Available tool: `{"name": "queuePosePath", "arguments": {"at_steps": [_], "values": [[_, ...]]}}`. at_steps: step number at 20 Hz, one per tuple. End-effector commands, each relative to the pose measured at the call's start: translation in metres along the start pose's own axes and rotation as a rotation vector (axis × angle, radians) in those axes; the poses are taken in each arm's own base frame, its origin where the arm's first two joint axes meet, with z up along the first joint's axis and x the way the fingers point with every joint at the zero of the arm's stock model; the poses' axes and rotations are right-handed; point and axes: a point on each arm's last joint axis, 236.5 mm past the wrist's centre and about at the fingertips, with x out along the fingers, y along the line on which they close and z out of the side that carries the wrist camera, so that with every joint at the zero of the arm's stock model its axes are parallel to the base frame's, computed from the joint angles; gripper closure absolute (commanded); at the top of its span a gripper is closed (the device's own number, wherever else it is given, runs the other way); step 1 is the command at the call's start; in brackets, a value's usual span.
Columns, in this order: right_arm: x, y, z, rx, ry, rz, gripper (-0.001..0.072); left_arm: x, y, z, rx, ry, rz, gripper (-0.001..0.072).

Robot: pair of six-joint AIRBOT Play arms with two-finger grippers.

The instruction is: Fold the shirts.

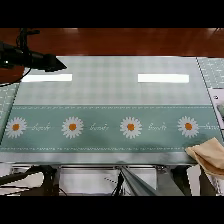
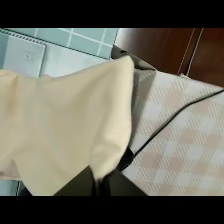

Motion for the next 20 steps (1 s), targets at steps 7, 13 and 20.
{"name": "queuePosePath", "arguments": {"at_steps": [7, 13, 20], "values": [[0.009, -0.028, -0.006, 0.107, -0.069, -0.049, 0.0252, -0.001, -0.007, 0.003, -0.002, -0.014, -0.028, 0.0675], [-0.099, 0.146, 0.086, -0.074, -0.577, 0.787, 0.0426, -0.038, -0.088, 0.042, 0.017, -0.195, -0.292, 0.0512], [-0.196, 0.310, 0.011, -0.668, -0.675, 1.265, 0.0294, -0.055, -0.112, 0.057, 0.234, -0.242, -0.121, 0.0220]]}}
